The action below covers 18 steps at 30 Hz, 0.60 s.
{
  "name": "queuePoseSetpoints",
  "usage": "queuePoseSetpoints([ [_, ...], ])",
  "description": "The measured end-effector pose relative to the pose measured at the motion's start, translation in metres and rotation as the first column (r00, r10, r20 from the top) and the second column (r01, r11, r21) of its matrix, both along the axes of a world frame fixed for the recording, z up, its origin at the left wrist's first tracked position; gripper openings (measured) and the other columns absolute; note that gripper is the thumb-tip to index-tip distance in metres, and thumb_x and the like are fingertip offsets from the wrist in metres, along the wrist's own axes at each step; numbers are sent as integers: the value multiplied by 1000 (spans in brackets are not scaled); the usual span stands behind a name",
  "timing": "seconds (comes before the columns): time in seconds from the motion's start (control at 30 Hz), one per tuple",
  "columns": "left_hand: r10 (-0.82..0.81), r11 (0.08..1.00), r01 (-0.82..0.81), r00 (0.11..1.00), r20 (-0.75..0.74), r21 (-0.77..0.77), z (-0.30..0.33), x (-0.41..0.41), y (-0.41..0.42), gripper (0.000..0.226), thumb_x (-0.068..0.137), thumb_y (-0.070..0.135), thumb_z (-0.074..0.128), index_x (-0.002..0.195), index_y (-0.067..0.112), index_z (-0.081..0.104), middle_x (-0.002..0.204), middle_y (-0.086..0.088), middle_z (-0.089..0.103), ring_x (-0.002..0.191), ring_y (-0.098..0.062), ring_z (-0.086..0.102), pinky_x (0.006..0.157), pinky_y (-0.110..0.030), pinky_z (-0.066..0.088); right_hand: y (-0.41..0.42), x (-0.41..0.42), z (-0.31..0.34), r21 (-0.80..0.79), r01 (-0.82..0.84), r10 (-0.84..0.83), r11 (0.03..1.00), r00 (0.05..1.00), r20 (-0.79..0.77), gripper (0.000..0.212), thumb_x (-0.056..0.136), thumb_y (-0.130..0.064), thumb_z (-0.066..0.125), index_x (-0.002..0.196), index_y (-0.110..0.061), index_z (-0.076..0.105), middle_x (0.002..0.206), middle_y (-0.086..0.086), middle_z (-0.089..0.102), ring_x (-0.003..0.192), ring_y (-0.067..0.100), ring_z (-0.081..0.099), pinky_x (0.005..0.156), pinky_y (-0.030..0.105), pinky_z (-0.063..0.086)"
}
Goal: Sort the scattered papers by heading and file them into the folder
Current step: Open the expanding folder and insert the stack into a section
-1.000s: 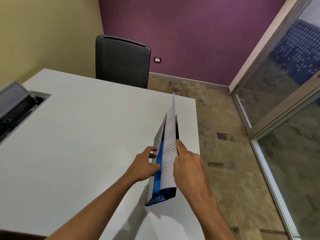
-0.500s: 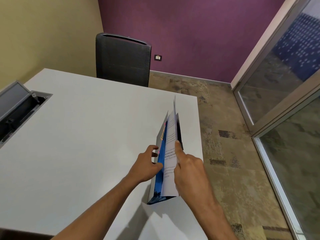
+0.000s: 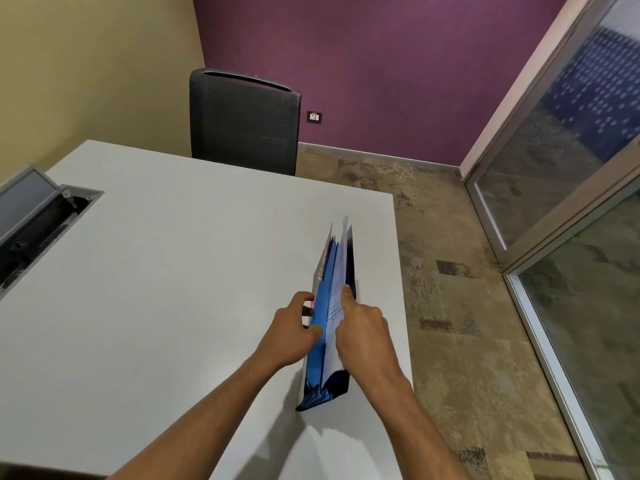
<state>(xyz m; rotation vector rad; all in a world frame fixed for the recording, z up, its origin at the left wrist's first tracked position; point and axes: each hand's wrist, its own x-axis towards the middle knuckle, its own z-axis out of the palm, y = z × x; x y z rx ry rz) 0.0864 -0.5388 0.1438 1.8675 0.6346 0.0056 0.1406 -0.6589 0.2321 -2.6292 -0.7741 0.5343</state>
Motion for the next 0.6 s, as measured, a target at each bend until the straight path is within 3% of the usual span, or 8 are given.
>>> queuePoseSetpoints([
  [0.13, 9, 1000, -9, 1000, -2, 0, -2, -1, 3, 51, 87, 11, 60, 134, 24, 44, 116, -1, 59, 84, -15, 67, 65, -27, 59, 6, -6, -14, 53, 0, 1, 999, 1000, -24, 52, 96, -2, 38, 147, -12, 33, 110, 21, 60, 89, 31, 56, 76, 31, 42],
  [0.27, 32, 999, -32, 1000, -1, -25, -5, -3, 4, 49, 87, 10, 59, 132, 24, 46, 114, -1, 60, 85, -16, 68, 69, -36, 61, 10, -5, -28, 6, 14, -13, 1000, 993, -114, 58, 102, -7, 33, 156, -17, 14, 102, 8, 50, 83, 19, 48, 61, 21, 38],
  [0.33, 35, 999, -35, 999, 3, -28, -6, -4, 3, 49, 88, 10, 59, 133, 24, 45, 113, -1, 59, 84, -14, 68, 66, -32, 61, 14, -7, -34, 3, 13, -13, 1000, 997, -77, 46, 102, -8, 30, 148, -8, 28, 96, 7, 46, 82, 19, 45, 66, 26, 39],
  [0.43, 56, 998, -56, 998, 7, -23, -8, -4, 4, 50, 89, 14, 61, 134, 26, 44, 115, 1, 59, 84, -12, 67, 67, -31, 60, 16, -10, -43, -22, -1, 0, 1000, 1000, -27, 35, 103, -11, 26, 131, -5, 45, 100, 16, 55, 82, 25, 44, 72, 36, 38],
  [0.53, 72, 997, -71, 997, 15, -26, -9, -5, 4, 48, 88, 23, 63, 133, 28, 45, 118, 1, 61, 85, -13, 69, 74, -38, 61, 20, -8, -52, -62, -98, 98, 993, 995, -4, 30, 106, -32, 22, 118, -23, 48, 87, -1, 57, 74, 13, 49, 64, 25, 35],
  [0.6, 74, 997, -74, 997, 21, -27, -10, -5, 3, 47, 89, 25, 64, 132, 29, 46, 117, 1, 62, 85, -13, 69, 74, -37, 61, 23, -8, -54, -76, -106, 109, 991, 994, 29, 32, 105, -42, 20, 108, -30, 49, 78, -7, 53, 71, 8, 51, 56, 25, 31],
])
